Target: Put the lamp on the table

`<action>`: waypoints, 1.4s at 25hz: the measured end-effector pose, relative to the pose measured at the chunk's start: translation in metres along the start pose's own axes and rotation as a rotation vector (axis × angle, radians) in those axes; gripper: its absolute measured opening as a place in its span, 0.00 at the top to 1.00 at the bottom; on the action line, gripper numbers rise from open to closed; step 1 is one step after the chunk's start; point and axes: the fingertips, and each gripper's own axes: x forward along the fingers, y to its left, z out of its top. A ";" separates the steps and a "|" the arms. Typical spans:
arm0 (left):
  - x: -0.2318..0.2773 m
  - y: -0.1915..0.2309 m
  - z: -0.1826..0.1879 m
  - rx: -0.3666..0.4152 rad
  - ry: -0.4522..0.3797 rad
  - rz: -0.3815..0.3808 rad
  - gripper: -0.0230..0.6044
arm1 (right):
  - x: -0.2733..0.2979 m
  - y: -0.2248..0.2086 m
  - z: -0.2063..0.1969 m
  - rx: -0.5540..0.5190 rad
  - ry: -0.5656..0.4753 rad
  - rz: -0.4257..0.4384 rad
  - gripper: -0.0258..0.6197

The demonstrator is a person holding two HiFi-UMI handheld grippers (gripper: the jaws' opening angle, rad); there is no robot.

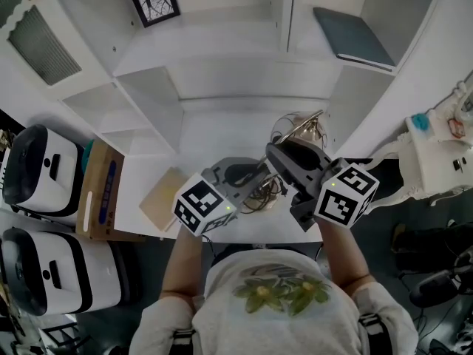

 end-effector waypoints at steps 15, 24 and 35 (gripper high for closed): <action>0.024 0.036 -0.008 -0.027 0.026 0.012 0.90 | 0.022 -0.039 0.000 0.013 0.033 -0.001 0.81; 0.031 0.058 -0.013 -0.047 0.027 0.022 0.90 | 0.039 -0.056 -0.001 0.012 0.049 -0.003 0.81; 0.038 0.075 -0.022 -0.066 0.039 0.014 0.90 | 0.052 -0.072 -0.008 0.023 0.070 -0.020 0.81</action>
